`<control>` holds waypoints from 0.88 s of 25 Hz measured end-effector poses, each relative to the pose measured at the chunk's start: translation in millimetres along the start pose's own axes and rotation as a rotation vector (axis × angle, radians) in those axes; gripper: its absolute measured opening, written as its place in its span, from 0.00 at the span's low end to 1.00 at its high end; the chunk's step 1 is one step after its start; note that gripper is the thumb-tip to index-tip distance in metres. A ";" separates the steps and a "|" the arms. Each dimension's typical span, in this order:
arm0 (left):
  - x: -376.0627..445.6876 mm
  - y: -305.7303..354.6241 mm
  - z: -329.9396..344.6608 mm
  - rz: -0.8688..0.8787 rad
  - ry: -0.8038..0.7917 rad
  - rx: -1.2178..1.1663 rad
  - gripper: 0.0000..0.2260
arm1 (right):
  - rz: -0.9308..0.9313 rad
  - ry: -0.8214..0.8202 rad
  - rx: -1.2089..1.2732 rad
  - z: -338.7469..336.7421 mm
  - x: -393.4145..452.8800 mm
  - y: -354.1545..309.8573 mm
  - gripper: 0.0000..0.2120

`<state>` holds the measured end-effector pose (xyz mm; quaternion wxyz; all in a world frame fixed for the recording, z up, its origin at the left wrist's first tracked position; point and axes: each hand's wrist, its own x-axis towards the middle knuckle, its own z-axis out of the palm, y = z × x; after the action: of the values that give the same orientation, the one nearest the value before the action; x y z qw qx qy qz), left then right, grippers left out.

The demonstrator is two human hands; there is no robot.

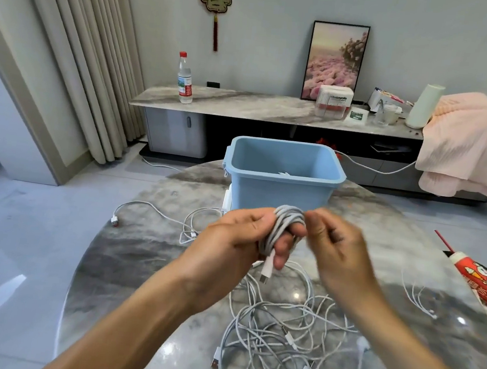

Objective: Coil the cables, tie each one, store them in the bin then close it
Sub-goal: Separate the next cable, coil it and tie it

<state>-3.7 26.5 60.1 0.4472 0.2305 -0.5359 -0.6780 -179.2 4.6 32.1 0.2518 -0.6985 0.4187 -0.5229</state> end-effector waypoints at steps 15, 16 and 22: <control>-1.4 -2.9 -27.4 0.115 0.184 0.755 0.16 | -0.101 -0.149 -0.603 -22.1 -1.4 -68.6 0.14; -3.3 -1.1 -20.4 0.073 0.096 0.637 0.17 | -0.140 -0.063 -0.558 -35.0 7.3 -62.2 0.17; 3.6 -1.0 0.2 -0.031 0.075 -0.168 0.11 | 0.118 -0.091 0.087 -8.8 -4.8 -4.1 0.18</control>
<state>-6.0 23.5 59.8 0.4742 0.2255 -0.4564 -0.7184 -186.7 11.5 35.7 0.3310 -0.6838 0.4244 -0.4926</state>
